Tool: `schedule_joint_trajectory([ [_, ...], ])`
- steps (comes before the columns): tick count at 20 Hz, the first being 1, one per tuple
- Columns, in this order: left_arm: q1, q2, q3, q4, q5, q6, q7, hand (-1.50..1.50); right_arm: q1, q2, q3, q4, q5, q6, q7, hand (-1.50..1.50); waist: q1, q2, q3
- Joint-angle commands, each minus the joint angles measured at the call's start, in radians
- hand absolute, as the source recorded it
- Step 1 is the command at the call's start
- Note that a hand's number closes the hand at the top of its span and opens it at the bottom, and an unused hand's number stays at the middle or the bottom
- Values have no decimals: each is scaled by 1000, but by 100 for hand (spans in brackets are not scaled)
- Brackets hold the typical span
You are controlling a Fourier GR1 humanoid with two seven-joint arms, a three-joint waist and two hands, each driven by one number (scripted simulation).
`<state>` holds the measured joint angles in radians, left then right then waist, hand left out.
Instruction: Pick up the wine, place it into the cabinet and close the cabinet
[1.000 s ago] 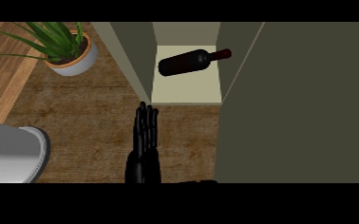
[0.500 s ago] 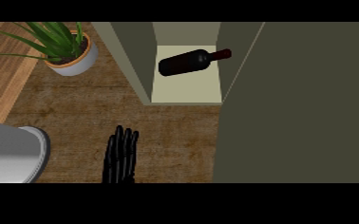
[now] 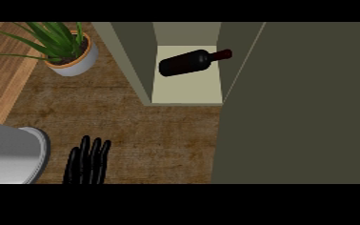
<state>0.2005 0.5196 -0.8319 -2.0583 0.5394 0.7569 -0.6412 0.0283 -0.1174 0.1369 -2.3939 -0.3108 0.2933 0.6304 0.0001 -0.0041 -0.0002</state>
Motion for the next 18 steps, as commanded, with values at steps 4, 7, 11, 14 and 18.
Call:
schedule_joint_trajectory([
  [4,156,122,139,-82,84,-113,-71,-150,104,34,131,-158,-107,-41,125,150,6,-1,-1],
  [7,111,140,224,-116,130,-120,-15,-150,119,26,198,-203,-128,-32,164,150,-3,-2,-1],
  [11,179,198,317,-147,188,-167,-26,-150,122,-8,312,-246,-76,32,143,150,-3,-6,-1],
  [14,245,227,380,-122,228,-253,-62,-150,110,40,435,-227,3,-5,136,150,3,-6,-3],
  [18,254,240,459,-119,270,-287,-40,-150,102,67,556,-204,108,-47,133,150,-5,-4,-1],
])
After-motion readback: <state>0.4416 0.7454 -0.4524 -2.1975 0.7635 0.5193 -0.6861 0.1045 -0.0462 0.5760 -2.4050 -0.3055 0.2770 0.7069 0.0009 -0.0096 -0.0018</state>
